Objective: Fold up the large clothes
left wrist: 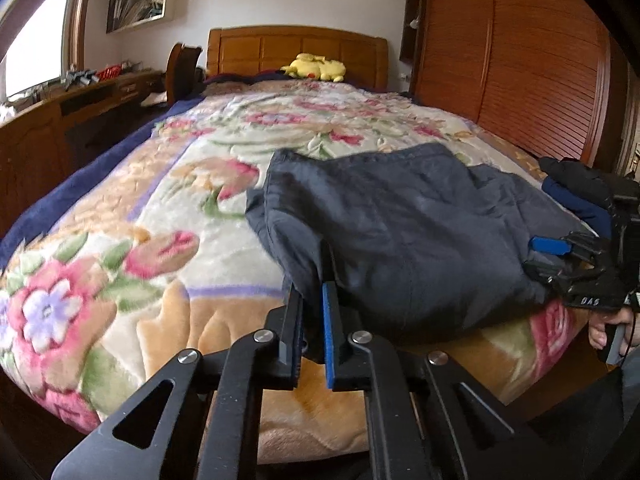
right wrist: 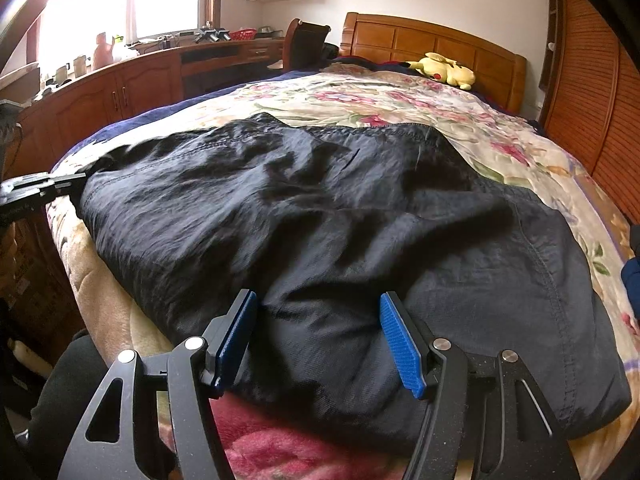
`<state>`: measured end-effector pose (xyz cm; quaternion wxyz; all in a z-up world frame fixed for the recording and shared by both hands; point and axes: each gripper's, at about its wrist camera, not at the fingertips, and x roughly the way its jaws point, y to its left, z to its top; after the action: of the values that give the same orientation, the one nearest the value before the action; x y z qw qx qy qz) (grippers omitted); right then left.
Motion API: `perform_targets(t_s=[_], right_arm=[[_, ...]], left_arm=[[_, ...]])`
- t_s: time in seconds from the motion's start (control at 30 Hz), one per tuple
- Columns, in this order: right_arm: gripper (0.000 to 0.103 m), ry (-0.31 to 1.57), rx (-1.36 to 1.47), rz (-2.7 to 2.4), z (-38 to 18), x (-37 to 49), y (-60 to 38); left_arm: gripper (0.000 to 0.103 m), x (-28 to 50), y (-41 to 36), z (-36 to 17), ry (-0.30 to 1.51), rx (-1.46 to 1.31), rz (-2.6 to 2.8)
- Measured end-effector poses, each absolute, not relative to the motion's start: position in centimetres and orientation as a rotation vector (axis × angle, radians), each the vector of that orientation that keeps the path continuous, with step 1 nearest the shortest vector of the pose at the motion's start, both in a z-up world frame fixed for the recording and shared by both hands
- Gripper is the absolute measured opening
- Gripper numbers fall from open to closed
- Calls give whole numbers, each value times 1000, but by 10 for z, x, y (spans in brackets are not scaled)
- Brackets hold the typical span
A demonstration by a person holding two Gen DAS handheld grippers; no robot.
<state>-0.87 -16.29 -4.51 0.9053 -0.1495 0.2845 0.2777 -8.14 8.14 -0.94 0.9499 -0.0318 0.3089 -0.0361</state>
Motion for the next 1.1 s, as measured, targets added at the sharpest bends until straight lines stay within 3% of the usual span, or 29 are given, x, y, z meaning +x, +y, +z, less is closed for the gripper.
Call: perform_targets(t_s=[0.57, 1.1], right_arm=[[65, 592, -300, 579, -41, -8, -169], [65, 537, -230, 485, -14, -9, -223]], left_arm=[[6, -62, 32, 48, 515, 18, -117], [5, -25, -88, 101, 477, 171, -274]])
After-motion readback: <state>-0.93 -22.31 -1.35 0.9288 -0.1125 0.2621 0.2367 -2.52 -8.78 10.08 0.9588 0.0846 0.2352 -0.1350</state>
